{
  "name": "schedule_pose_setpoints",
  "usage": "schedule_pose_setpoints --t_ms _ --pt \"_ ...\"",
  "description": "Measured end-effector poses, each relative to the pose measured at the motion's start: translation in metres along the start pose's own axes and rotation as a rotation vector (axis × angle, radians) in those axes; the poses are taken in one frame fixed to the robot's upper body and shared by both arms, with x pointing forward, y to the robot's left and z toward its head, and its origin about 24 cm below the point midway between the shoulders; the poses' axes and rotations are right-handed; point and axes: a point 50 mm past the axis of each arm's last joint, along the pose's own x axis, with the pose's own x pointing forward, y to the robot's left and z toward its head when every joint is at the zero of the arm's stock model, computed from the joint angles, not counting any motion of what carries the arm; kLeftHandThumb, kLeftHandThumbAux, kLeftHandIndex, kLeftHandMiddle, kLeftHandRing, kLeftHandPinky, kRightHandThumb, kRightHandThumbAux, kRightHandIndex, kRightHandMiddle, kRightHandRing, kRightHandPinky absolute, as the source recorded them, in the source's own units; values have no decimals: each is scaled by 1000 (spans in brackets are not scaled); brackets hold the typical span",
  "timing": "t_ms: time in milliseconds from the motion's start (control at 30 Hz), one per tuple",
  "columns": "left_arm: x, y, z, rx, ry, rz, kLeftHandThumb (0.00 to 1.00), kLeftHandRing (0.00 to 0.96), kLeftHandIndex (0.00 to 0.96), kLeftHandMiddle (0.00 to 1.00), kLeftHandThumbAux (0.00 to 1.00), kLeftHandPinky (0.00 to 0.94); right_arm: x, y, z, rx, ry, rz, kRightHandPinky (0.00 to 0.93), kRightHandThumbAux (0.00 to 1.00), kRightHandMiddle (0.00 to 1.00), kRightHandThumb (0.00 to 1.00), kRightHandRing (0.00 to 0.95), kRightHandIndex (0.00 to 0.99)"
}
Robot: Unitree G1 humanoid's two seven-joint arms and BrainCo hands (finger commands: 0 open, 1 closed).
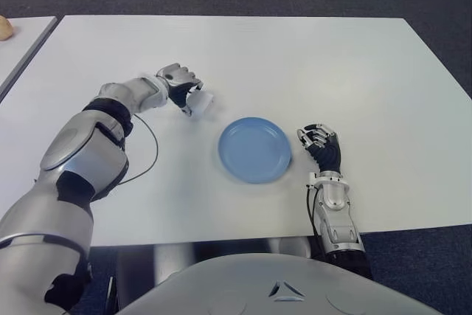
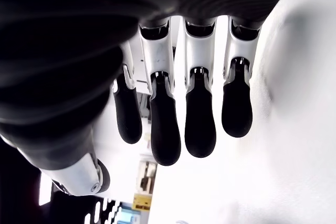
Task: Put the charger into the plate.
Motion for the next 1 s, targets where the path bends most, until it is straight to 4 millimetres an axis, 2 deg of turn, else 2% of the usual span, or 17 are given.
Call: schedule_pose_setpoints --t_ms 167,467,800,1000 --pt "3 21 -1 -36 -4 63 852 859 398 544 668 836 2 1 0 1 -2 4 630 731 632 705 638 430" --pt "4 48 1 -86 -38 154 853 859 399 540 668 819 3 1 1 7 -9 12 637 731 634 705 643 430" --pt "1 63 1 -105 -63 202 853 855 398 535 668 782 4 2 -1 10 -11 17 634 731 634 705 643 430" --pt "2 71 17 -93 -133 260 853 856 398 535 668 797 4 3 -2 9 -6 18 635 731 635 705 642 430"
